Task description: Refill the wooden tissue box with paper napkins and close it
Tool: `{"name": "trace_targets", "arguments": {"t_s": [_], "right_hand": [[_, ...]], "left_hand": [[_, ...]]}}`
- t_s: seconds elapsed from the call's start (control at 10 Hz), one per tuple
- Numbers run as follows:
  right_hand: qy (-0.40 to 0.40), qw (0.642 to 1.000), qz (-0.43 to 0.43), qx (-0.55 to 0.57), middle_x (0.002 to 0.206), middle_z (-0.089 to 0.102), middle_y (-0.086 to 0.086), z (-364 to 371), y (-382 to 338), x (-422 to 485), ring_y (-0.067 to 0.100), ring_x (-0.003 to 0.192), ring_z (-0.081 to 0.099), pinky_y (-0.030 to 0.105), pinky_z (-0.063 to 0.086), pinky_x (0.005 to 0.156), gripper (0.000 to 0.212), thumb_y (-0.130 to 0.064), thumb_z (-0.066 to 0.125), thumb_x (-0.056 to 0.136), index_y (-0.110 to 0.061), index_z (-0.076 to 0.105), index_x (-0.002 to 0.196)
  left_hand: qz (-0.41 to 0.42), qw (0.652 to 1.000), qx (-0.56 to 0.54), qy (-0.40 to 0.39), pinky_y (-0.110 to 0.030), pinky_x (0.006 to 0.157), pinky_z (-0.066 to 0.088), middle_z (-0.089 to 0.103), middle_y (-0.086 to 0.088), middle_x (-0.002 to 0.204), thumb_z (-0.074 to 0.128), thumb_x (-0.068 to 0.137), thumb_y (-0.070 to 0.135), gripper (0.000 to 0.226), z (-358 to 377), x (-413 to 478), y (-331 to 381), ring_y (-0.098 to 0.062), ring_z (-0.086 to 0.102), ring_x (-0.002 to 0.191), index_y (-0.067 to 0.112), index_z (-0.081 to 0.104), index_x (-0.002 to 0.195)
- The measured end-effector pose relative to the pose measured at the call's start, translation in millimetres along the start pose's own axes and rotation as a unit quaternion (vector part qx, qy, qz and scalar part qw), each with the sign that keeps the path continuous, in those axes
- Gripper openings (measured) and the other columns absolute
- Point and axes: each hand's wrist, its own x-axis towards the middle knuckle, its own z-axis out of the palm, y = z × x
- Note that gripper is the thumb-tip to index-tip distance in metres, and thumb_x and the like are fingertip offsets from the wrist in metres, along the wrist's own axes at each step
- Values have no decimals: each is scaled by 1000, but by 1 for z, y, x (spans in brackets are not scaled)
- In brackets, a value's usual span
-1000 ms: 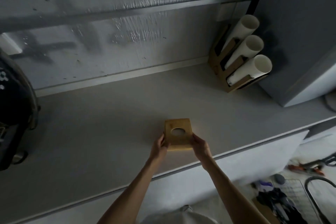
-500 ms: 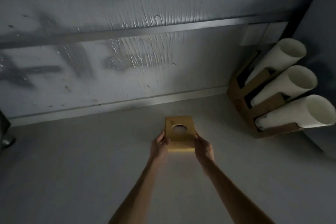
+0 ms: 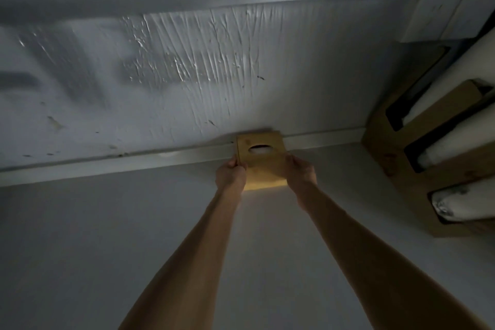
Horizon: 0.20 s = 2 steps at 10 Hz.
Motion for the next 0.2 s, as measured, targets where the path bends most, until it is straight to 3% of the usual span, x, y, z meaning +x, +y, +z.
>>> {"name": "trace_targets", "arguments": {"t_s": [0.1, 0.2], "right_hand": [[-2, 1000, 2, -2, 89, 63, 0, 8, 8, -3, 13, 85, 54, 32, 47, 75, 36, -38, 52, 95, -11, 71, 111], [-78, 996, 35, 32, 103, 64, 5, -12, -16, -24, 11, 81, 57, 25, 53, 65, 34, -39, 44, 99, -19, 63, 118]], "left_hand": [[6, 1000, -1, -1, -44, 99, 50, 70, 4, 101, 61, 86, 13, 37, -4, 0, -8, -20, 63, 104, 29, 65, 120], [81, 993, 15, -82, -39, 95, 49, 69, 2, 97, 55, 88, 13, 39, -7, -15, 2, -24, 64, 101, 27, 62, 124]]}}
